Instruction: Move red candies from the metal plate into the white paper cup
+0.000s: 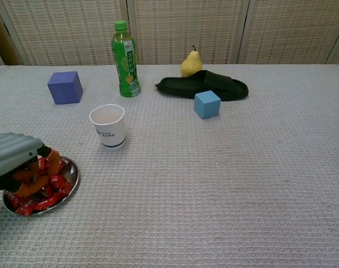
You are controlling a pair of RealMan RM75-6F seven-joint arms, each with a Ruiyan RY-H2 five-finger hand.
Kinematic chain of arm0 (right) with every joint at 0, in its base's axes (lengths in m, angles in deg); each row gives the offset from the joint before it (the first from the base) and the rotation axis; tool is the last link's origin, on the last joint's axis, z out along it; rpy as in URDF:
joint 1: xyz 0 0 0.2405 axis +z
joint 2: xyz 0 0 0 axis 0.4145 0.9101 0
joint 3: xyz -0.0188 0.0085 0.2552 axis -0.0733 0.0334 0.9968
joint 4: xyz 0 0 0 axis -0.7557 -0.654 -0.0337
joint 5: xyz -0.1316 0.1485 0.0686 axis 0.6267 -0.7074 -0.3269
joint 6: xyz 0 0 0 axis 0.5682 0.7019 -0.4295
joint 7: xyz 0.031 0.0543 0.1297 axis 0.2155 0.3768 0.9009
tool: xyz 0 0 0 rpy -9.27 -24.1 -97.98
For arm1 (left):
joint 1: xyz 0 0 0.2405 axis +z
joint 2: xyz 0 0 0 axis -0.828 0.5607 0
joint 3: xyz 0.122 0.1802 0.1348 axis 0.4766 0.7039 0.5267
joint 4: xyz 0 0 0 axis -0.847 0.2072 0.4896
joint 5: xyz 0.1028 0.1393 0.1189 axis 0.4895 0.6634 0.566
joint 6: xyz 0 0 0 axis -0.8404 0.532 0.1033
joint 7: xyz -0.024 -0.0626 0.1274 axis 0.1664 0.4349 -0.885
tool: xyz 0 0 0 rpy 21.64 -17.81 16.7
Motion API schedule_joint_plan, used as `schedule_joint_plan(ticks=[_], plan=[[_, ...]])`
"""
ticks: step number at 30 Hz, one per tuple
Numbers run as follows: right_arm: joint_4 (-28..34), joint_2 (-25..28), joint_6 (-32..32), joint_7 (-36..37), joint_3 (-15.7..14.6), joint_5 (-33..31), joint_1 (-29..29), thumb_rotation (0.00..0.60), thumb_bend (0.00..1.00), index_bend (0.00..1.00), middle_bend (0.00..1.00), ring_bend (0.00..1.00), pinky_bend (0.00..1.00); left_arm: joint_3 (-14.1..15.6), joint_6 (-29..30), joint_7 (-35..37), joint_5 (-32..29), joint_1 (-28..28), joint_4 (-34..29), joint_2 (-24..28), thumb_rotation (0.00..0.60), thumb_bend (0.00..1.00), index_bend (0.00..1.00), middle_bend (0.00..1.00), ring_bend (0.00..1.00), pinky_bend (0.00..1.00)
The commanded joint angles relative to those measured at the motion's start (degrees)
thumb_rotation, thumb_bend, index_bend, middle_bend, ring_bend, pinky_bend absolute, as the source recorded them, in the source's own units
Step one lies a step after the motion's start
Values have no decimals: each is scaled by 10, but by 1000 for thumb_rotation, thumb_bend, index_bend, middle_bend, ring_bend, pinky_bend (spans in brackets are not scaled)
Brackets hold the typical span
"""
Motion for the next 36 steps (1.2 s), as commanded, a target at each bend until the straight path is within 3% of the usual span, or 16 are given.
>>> schedule_joint_plan(ticks=[1,24,29,36], plan=[[0,0,0,0,0,0,0,600,96,0,0,0,0,0,-2,1,-1,0,0,1,600,505,688,1000,1000,1000],[1,2,-2,0,-1,-1,1,600,96,0,0,0,0,7,-4,-10,15,-2,0,-21,600,507,723,1000,1000,1000],[1,3,-1,2,-1,1,0,600,96,0,0,0,0,4,-1,-14,17,-3,-3,-25,600,583,751,1000,1000,1000],[2,4,-1,3,-1,0,0,600,96,0,0,0,0,-5,12,-11,19,-1,0,-23,600,799,787,1000,1000,1000]])
